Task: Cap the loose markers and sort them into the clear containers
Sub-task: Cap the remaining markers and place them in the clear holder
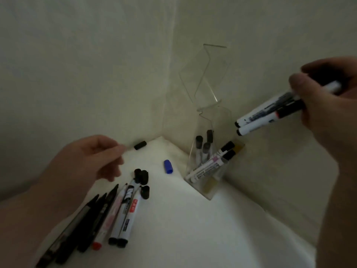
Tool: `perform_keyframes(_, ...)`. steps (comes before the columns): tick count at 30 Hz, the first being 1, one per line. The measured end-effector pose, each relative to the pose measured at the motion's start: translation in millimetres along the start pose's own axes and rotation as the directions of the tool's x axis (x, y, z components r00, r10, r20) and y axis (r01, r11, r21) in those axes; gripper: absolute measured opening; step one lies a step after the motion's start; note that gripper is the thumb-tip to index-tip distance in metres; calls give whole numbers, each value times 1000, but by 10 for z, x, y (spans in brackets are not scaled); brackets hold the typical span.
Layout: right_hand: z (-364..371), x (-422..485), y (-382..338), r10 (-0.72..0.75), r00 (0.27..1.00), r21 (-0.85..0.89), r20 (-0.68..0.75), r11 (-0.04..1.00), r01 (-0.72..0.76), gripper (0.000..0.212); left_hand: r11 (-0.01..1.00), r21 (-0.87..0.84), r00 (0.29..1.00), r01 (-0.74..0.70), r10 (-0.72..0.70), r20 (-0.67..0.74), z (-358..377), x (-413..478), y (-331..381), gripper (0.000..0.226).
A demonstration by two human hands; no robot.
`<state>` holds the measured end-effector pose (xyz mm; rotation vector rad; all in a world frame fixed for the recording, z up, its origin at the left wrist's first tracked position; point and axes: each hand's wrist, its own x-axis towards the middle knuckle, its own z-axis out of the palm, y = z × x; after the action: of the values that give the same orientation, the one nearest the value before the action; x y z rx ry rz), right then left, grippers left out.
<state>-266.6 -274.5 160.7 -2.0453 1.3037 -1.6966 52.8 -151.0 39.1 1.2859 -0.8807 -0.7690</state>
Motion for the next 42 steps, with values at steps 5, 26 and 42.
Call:
perform_keyframes(5, 431, -105, 101, -21, 978, -147, 206, 988, 52, 15, 951, 301, 993, 64, -31, -116, -383, 12, -310, 23)
perform_keyframes(26, 1377, -990, -408, -237, 498, 58, 834, 936, 347, 22, 301, 953, 967, 48, -255, 32, -666, -127, -234, 48)
perform_keyframes(42, 1877, -1332, 164, -7, 427, -67, 904, 985, 158, 7, 609, 736, 872, 297, -487, 51, -627, -64, -339, 44)
